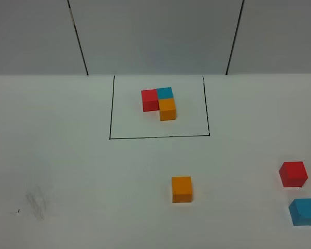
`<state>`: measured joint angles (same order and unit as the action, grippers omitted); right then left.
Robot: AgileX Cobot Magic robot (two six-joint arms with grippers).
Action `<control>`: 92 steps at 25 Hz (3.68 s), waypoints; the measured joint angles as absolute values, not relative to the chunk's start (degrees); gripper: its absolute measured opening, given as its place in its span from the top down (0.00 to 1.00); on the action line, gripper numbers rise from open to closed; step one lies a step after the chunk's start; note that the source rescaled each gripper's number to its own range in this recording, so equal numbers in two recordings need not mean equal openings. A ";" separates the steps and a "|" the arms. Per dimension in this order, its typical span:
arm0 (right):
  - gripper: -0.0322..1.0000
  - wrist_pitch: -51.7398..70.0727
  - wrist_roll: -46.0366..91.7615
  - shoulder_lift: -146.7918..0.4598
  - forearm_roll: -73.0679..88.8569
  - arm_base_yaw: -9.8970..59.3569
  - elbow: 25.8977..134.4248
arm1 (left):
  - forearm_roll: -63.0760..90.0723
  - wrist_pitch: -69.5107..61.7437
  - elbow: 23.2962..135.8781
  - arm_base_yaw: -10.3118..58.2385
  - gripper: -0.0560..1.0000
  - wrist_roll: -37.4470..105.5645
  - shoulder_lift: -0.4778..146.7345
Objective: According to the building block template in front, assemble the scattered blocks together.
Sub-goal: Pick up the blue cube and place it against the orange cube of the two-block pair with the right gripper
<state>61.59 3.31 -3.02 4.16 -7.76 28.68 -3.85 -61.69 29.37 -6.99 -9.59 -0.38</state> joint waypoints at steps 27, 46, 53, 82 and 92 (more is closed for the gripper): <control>0.13 61.59 3.31 -3.02 4.16 -7.76 28.68 | -3.85 -61.69 29.37 -7.02 0.15 -9.59 -0.38; 0.13 61.52 3.31 -3.02 4.16 -7.76 28.68 | -3.85 -61.69 29.37 -7.02 0.15 -9.59 -0.38; 0.13 61.39 3.35 -3.02 6.83 -7.76 28.68 | -3.85 -61.69 29.37 -7.02 0.15 -9.59 -0.38; 0.13 61.14 3.19 -10.73 7.17 -7.76 28.68 | -3.85 -61.69 29.37 -7.02 0.15 -9.65 -0.38; 0.13 62.70 4.95 -15.48 7.42 -7.76 29.36 | -3.85 -61.69 29.37 -7.02 0.15 -9.65 -0.38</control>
